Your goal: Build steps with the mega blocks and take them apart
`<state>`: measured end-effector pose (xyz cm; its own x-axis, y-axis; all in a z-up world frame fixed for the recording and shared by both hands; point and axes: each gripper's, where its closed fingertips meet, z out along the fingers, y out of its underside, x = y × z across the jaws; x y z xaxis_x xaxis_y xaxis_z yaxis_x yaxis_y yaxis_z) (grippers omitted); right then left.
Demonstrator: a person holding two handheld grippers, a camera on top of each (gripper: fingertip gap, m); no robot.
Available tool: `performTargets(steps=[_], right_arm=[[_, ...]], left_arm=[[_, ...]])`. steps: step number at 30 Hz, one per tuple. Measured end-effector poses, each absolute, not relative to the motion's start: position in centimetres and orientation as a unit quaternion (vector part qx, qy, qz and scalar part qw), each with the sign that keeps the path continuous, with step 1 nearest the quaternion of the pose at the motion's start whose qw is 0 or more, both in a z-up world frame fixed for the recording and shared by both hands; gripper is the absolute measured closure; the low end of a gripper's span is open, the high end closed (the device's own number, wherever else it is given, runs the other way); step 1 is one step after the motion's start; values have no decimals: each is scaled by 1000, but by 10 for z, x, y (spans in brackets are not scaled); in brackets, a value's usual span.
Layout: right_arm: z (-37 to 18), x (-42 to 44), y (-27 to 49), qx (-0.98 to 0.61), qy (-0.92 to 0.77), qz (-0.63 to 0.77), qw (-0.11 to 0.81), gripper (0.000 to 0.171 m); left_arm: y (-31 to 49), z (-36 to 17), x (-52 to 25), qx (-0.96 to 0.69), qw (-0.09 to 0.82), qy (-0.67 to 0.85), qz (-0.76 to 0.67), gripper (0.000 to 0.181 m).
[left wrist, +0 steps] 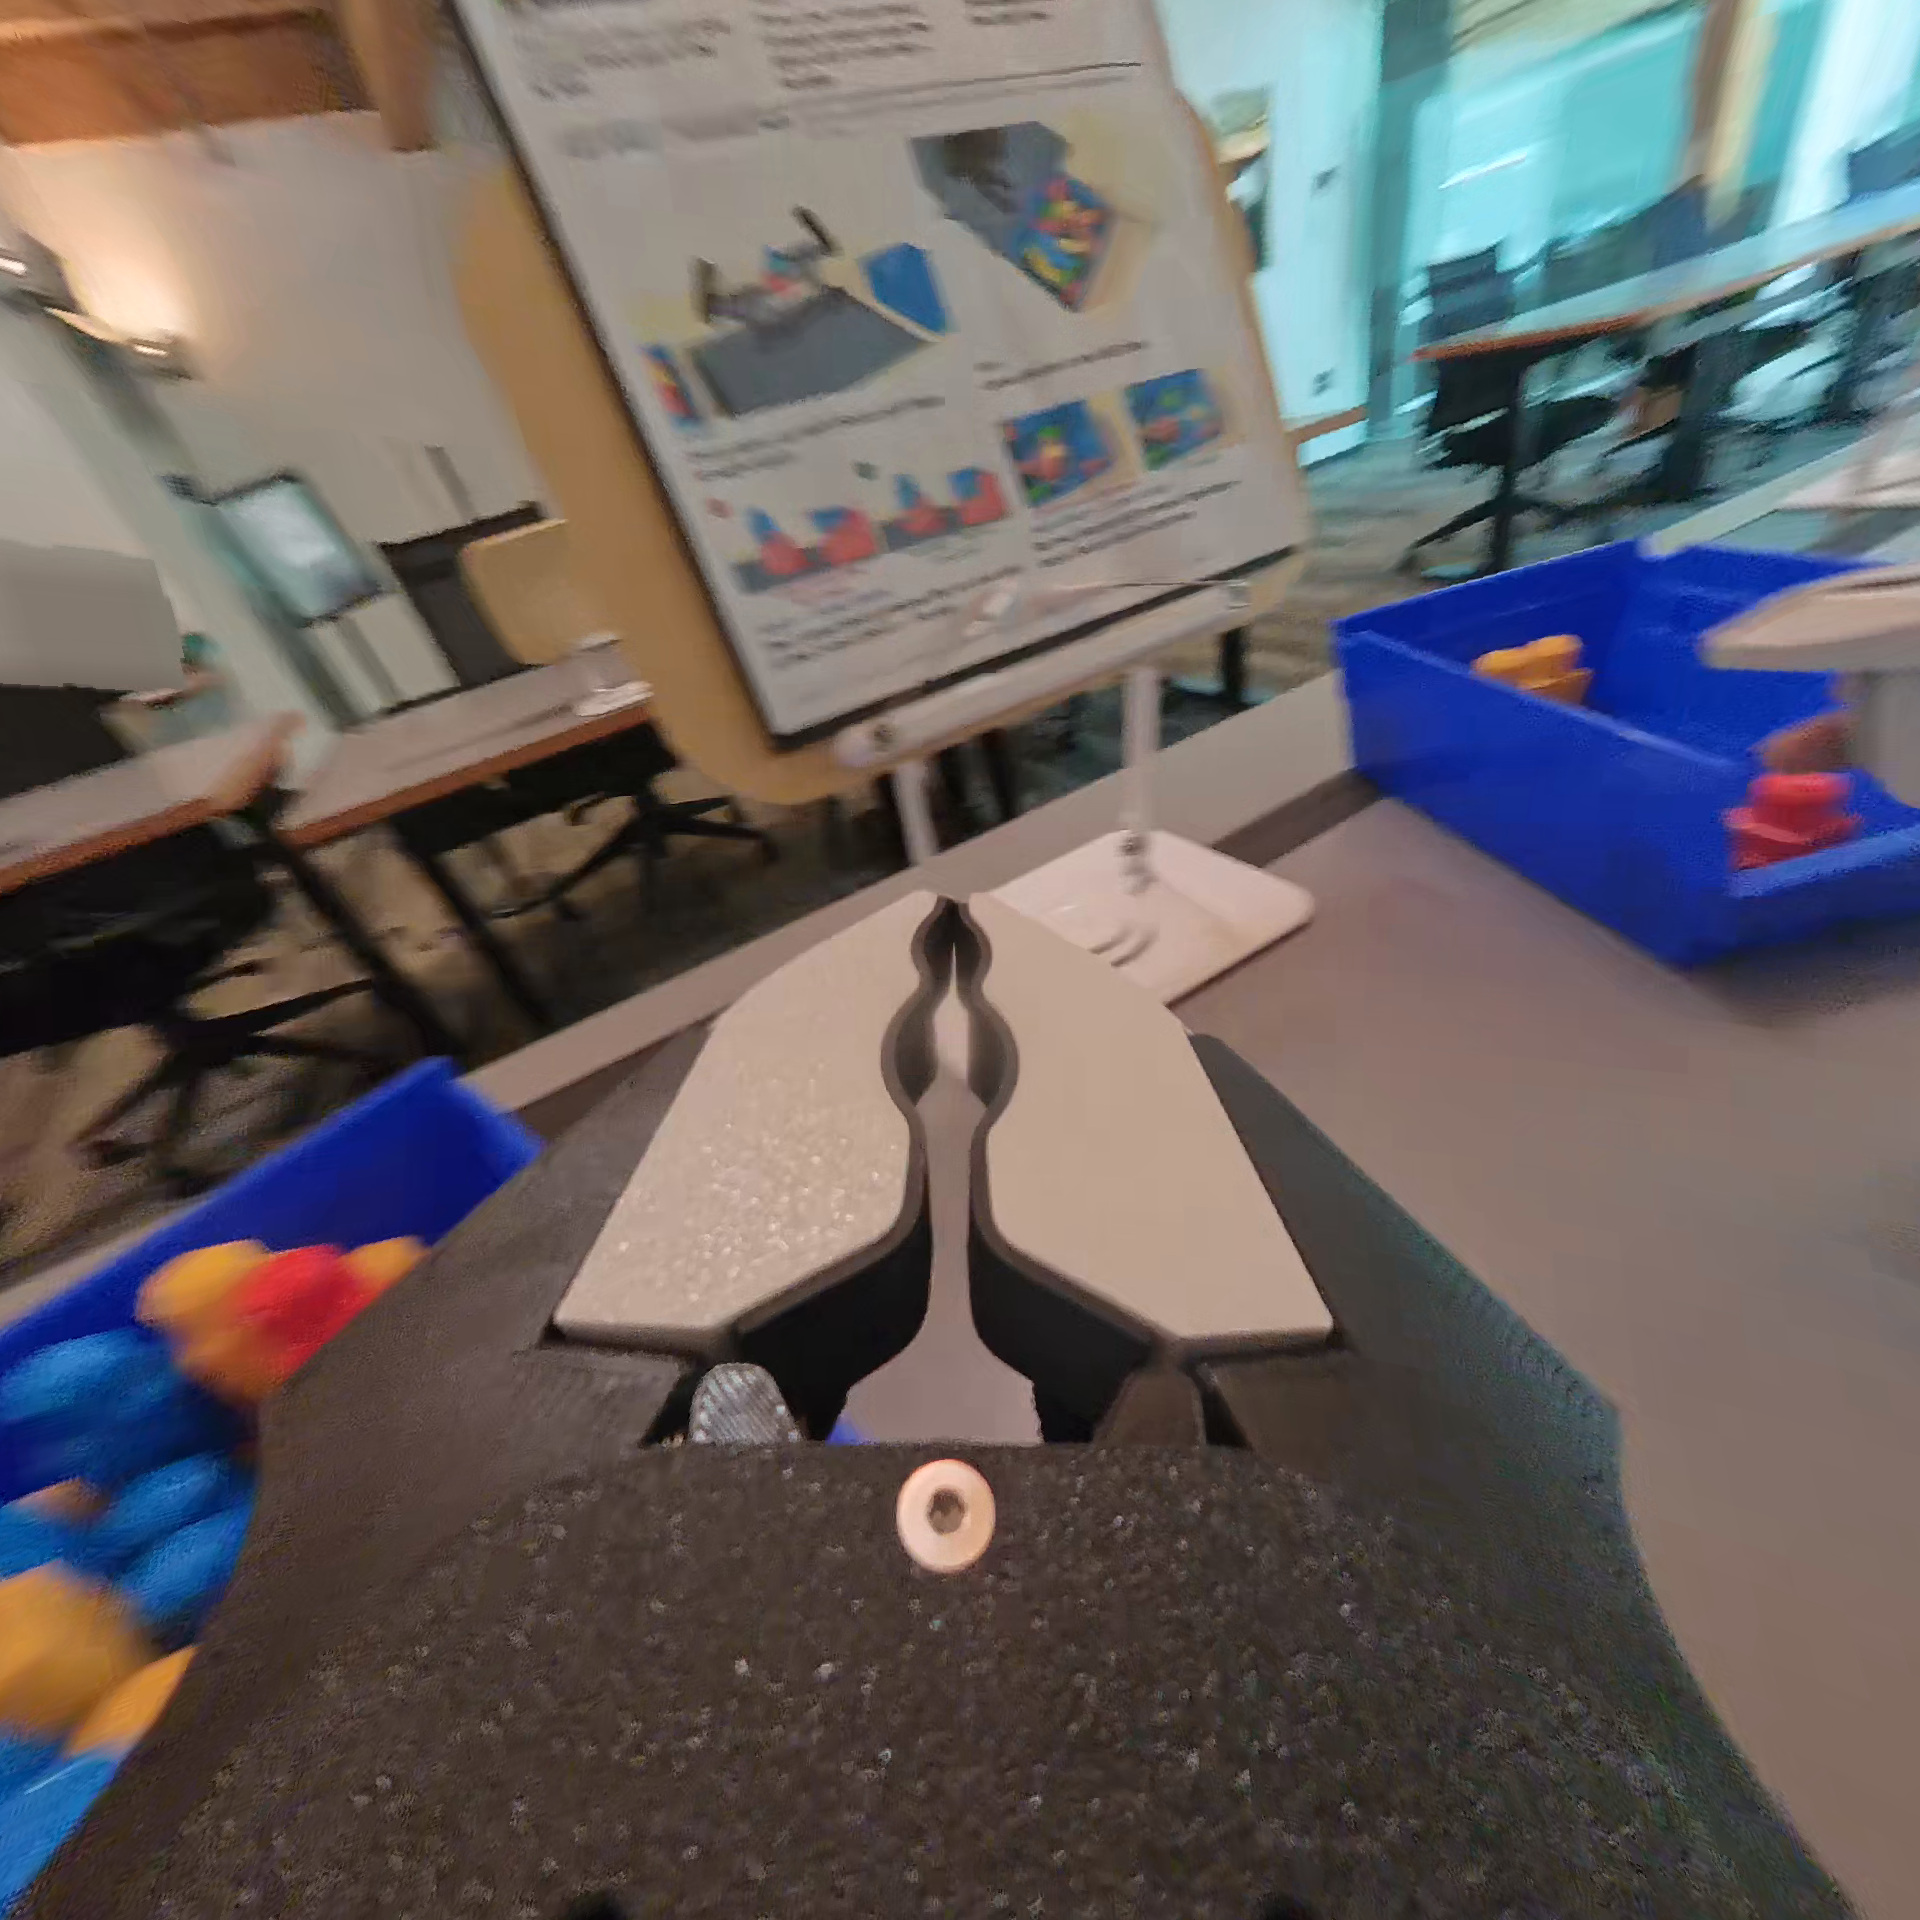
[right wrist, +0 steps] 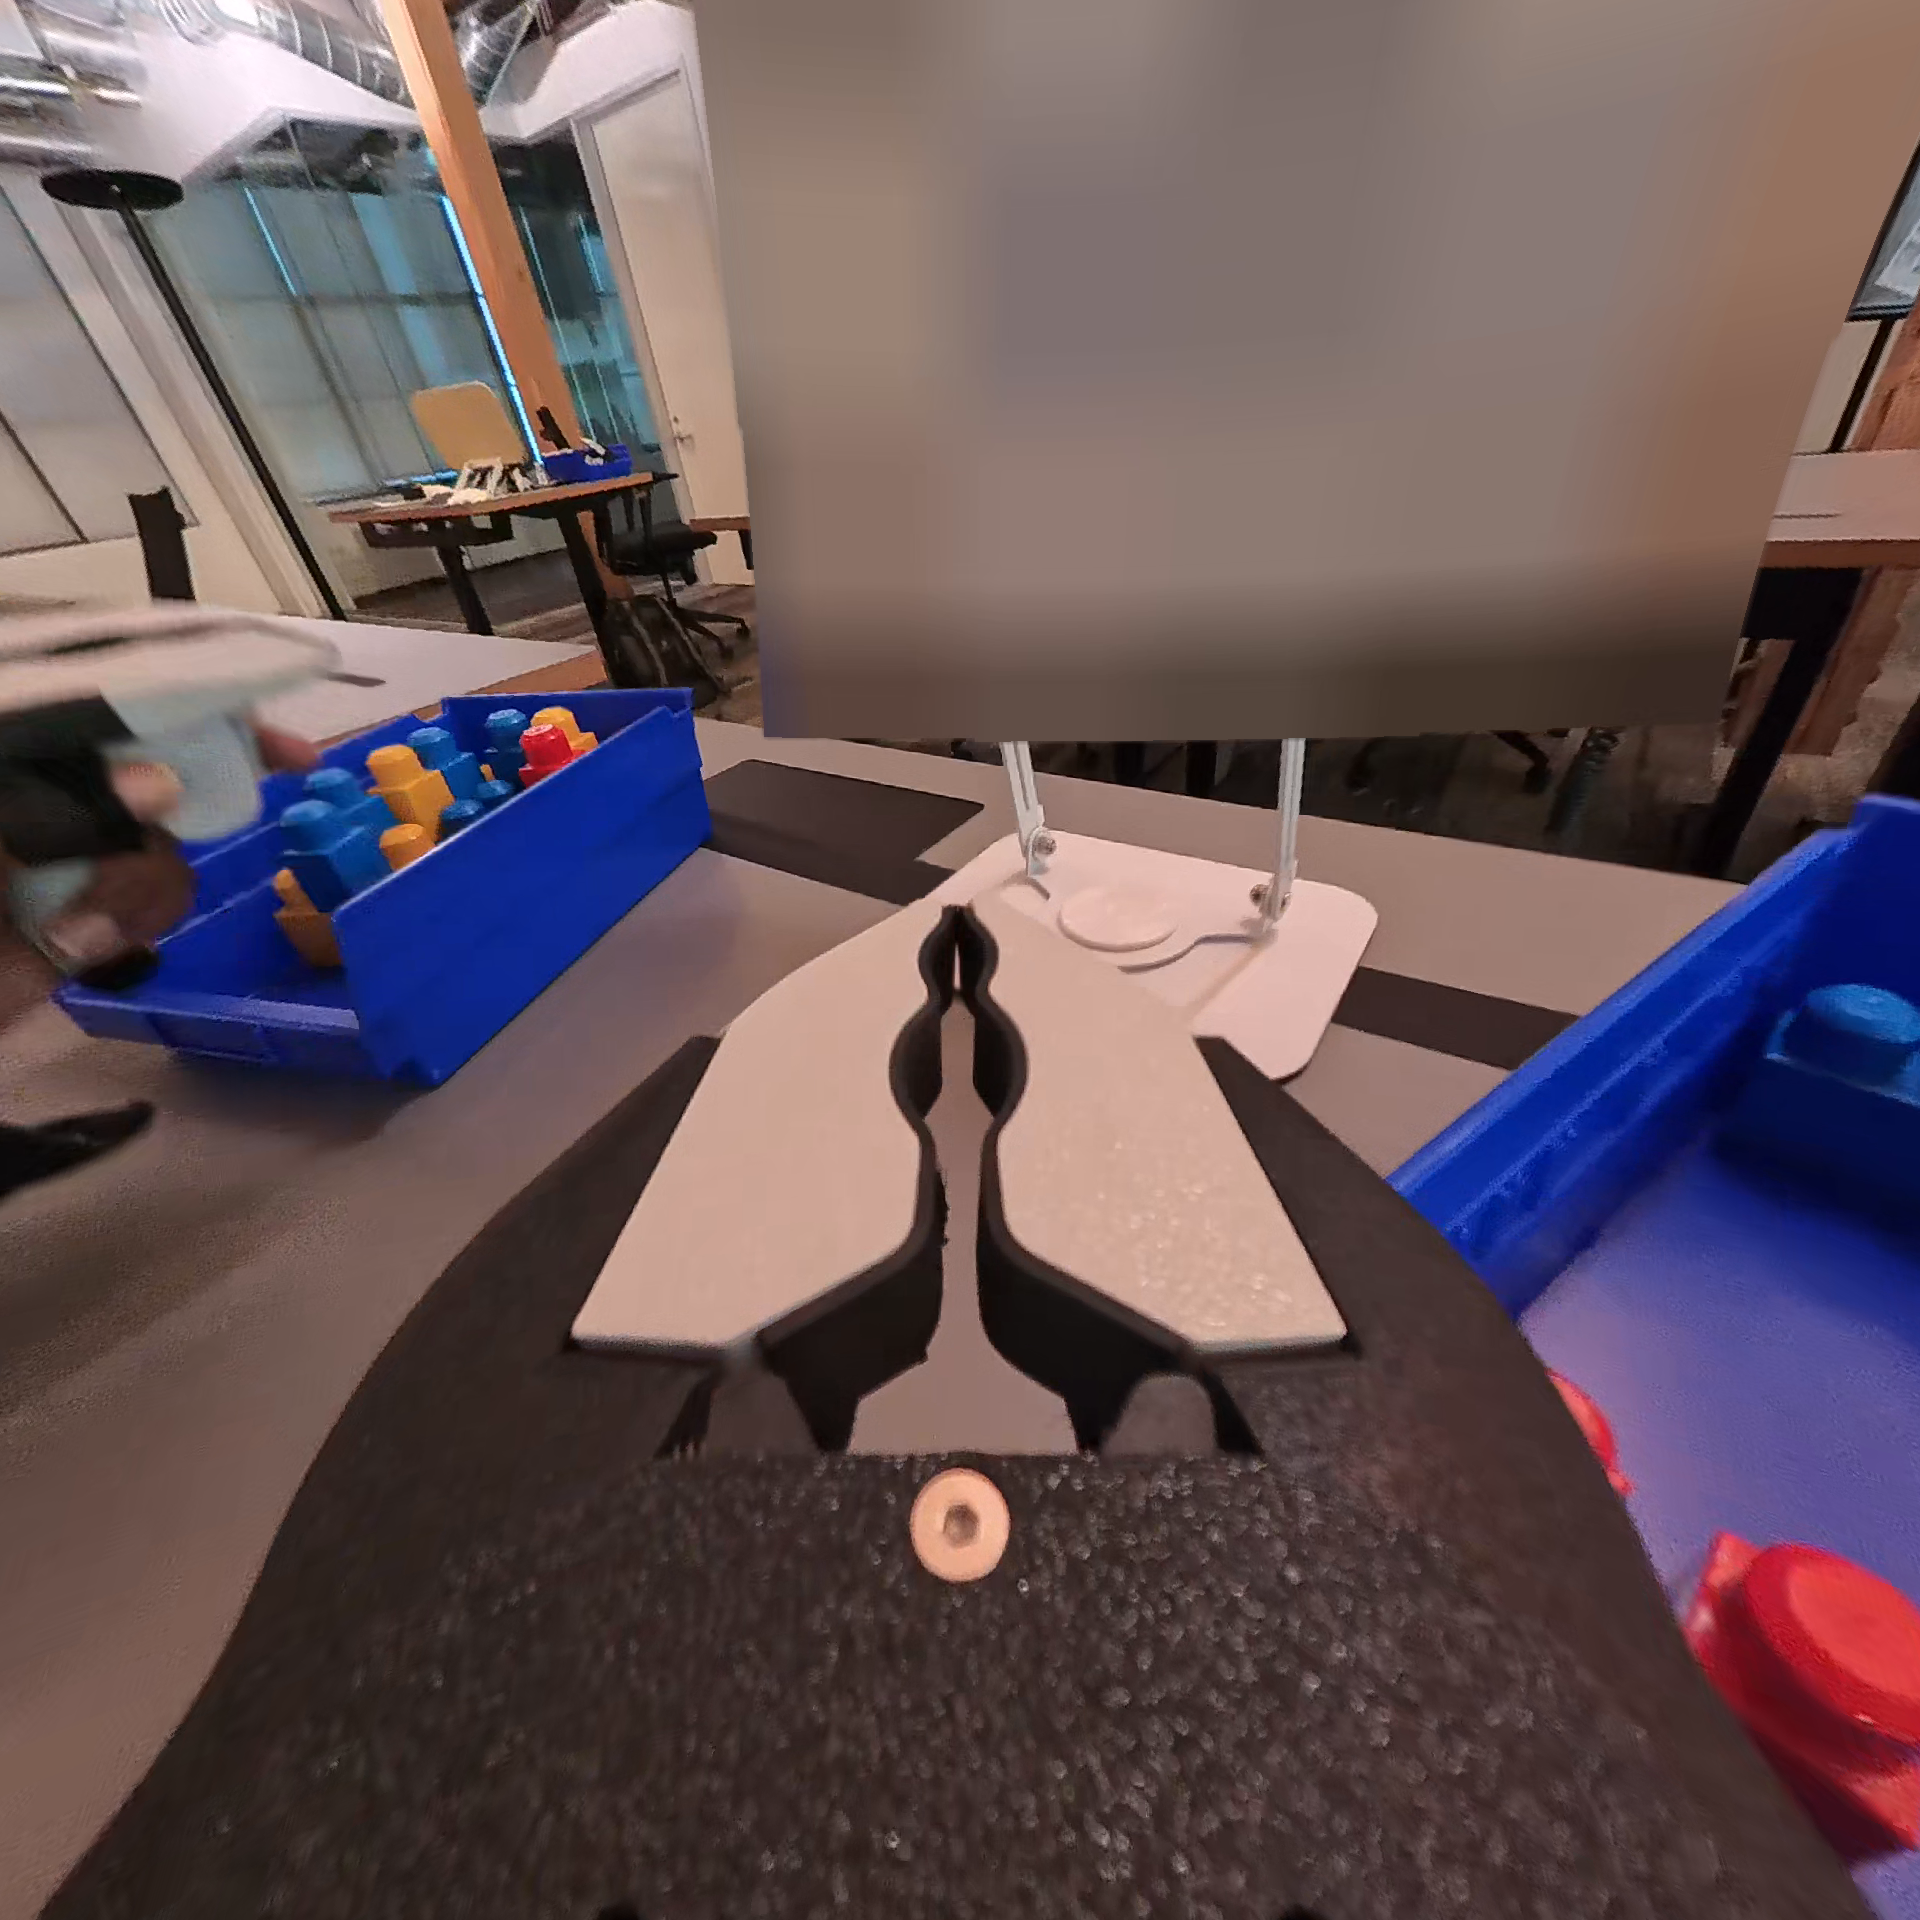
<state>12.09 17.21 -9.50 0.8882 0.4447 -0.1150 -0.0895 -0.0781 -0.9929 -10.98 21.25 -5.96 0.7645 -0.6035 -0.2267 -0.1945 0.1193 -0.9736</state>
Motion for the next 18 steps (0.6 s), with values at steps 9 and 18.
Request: performTargets(steps=[9,18], right_arm=[[-117,115,166,-715,-160,226,642,170],[-125,105,163,-726,-177,243,619,166]], left_arm=[[236,-53,-241,-768,582,267,-6,155],[252,-154,-321,-925,302,230,31,114]])
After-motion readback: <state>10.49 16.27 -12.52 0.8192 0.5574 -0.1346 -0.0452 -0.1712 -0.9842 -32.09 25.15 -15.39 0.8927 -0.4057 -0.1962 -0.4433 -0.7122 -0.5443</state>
